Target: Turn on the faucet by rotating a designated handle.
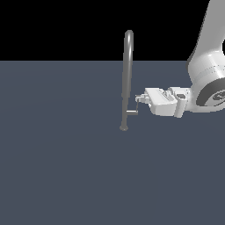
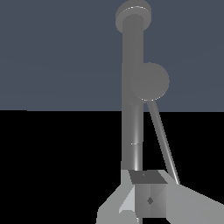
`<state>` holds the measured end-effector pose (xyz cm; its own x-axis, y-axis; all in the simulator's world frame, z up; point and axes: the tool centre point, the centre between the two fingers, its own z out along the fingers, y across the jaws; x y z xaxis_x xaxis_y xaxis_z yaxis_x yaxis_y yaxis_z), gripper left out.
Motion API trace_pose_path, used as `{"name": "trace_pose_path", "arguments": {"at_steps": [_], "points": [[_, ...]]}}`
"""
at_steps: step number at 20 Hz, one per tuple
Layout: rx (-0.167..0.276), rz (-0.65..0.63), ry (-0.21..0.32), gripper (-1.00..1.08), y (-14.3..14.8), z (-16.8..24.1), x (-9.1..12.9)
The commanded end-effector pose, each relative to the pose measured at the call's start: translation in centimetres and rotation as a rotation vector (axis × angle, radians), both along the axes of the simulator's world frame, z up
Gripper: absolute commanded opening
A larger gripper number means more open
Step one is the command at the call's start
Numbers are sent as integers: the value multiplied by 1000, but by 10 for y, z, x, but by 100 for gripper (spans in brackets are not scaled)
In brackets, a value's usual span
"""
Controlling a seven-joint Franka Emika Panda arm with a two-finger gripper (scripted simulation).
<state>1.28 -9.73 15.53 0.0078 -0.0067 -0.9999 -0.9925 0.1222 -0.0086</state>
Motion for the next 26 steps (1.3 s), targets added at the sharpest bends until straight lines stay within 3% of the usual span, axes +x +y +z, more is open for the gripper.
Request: {"name": "trace_pose_path", "arguments": {"at_steps": [1, 5, 7, 15, 17, 24, 26], "points": [[6, 6, 6, -100, 1, -1, -12], [6, 7, 6, -100, 3, -1, -25], [1, 3, -6, -100, 2, 3, -17], [6, 7, 5, -100, 6, -19, -50], [-2, 3, -18, -100, 5, -9, -38], [6, 7, 6, -100, 8, -52, -66], [4, 10, -25, -100, 7, -33, -55]]}}
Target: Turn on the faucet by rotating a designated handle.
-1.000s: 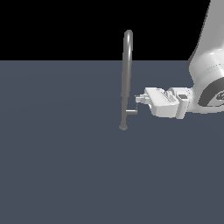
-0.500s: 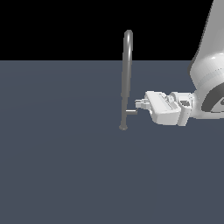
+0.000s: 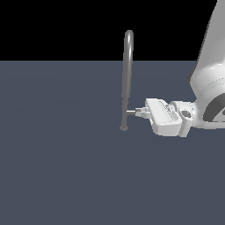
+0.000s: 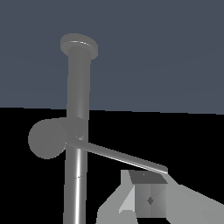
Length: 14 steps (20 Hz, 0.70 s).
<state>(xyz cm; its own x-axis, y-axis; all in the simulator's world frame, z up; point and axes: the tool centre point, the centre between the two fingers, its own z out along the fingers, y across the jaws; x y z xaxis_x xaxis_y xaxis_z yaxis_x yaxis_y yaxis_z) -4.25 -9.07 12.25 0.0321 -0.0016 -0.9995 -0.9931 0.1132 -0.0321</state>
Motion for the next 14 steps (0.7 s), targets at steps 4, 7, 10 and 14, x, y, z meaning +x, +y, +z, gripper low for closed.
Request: {"name": "trace_pose_path", "arguments": {"at_steps": [4, 7, 10, 14], "points": [[0, -1, 14, -100, 0, -24, -3], [1, -1, 24, -100, 1, -42, -6], [2, 3, -8, -100, 0, -26, 2], [2, 2, 4, -100, -1, -43, 5]]}}
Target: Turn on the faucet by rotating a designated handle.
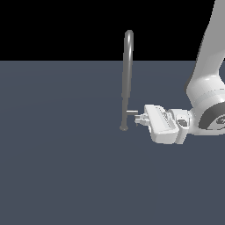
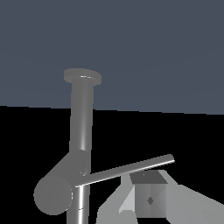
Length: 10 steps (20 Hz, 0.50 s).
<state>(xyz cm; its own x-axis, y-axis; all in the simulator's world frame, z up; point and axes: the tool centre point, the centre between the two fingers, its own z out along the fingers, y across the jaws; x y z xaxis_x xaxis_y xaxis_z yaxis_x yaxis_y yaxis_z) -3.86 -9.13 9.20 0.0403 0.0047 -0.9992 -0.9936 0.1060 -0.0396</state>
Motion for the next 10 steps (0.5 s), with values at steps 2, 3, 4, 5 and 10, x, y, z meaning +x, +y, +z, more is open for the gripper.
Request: {"name": "trace_pose_path", "arguments": {"at_steps": [2, 3, 4, 5, 10], "points": [[-4, -7, 19, -100, 0, -21, 2], [-4, -7, 22, -100, 0, -26, 3], [-4, -7, 25, -100, 0, -30, 3], [-4, -8, 27, -100, 0, -34, 4], [1, 2, -12, -100, -2, -16, 16]]}}
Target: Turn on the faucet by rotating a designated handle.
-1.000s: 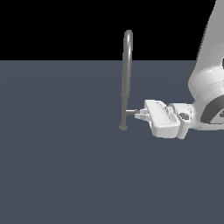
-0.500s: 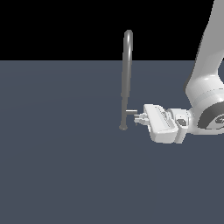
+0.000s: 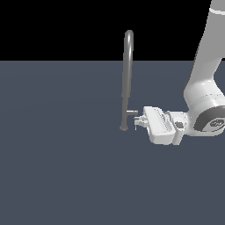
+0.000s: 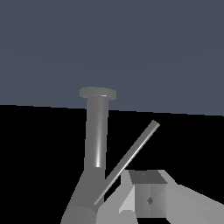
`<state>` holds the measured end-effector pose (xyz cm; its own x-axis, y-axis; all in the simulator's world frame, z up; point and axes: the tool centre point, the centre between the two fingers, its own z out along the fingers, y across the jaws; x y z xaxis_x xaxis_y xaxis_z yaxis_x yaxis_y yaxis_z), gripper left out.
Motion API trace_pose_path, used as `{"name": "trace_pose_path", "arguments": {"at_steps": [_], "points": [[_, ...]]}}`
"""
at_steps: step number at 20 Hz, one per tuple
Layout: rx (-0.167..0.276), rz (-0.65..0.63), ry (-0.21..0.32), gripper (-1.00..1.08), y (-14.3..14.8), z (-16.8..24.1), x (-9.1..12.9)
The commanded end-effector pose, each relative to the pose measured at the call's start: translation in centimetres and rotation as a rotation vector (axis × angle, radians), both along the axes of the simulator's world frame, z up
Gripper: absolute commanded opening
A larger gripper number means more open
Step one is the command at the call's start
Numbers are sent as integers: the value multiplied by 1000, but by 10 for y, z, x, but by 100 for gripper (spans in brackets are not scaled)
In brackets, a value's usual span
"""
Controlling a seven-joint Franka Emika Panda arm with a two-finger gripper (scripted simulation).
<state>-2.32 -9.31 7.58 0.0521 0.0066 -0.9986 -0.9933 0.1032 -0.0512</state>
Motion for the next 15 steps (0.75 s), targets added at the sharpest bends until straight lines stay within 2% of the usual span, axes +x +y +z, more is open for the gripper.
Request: {"name": "trace_pose_path", "arguments": {"at_steps": [1, 15], "points": [[-1, -2, 3, -100, 0, -4, 2], [-6, -11, 46, -100, -2, -45, 19]]}}
